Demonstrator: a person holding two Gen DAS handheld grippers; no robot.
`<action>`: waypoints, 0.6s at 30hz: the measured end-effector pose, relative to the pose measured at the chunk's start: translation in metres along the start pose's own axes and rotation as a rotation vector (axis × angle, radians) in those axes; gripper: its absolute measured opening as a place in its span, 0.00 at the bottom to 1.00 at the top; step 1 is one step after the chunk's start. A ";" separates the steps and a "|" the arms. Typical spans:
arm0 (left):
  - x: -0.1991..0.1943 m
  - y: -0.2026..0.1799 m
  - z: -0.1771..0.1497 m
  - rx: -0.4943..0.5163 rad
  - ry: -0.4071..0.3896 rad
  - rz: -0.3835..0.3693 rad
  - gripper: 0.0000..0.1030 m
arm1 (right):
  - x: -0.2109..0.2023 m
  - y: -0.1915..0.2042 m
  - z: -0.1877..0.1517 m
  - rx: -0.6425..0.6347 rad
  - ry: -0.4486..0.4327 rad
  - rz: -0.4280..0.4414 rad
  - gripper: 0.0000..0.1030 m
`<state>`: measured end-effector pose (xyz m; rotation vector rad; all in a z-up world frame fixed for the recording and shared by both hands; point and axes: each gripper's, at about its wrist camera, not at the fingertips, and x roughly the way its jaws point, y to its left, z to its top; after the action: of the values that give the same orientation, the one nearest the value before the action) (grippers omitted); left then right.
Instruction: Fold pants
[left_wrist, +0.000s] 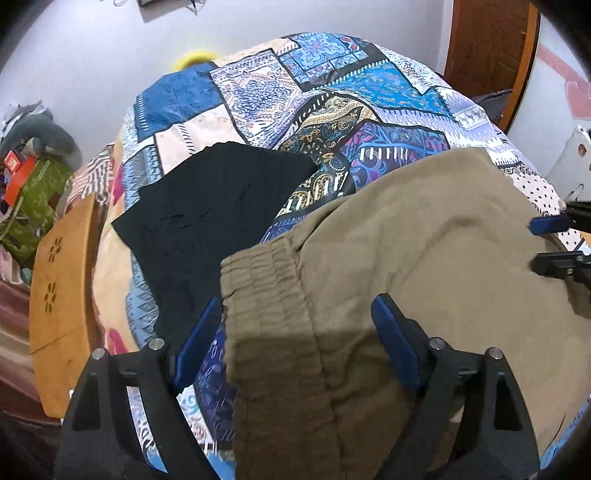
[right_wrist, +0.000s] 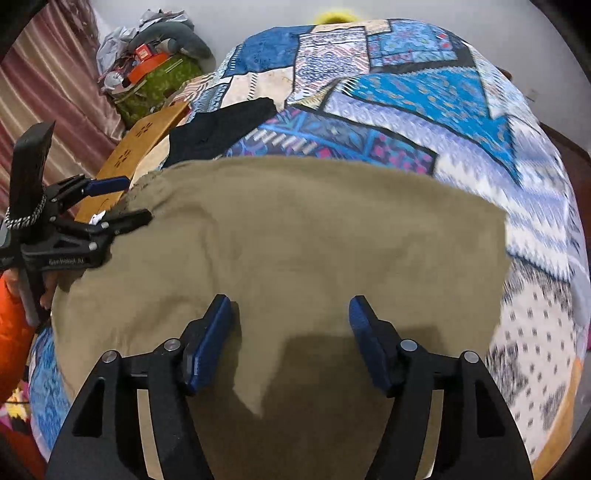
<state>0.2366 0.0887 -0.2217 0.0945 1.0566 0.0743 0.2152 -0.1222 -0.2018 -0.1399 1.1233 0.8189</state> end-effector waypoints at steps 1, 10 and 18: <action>-0.003 0.002 -0.002 -0.004 0.001 -0.002 0.82 | -0.004 -0.002 -0.003 0.013 -0.004 0.000 0.61; -0.034 0.009 -0.031 -0.019 -0.021 0.032 0.86 | -0.032 -0.007 -0.050 0.101 -0.058 -0.071 0.65; -0.068 0.025 -0.054 -0.061 -0.060 0.064 0.89 | -0.058 -0.010 -0.083 0.176 -0.102 -0.106 0.69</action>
<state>0.1559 0.1086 -0.1866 0.0745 0.9904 0.1602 0.1495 -0.2000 -0.1938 -0.0103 1.0767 0.6226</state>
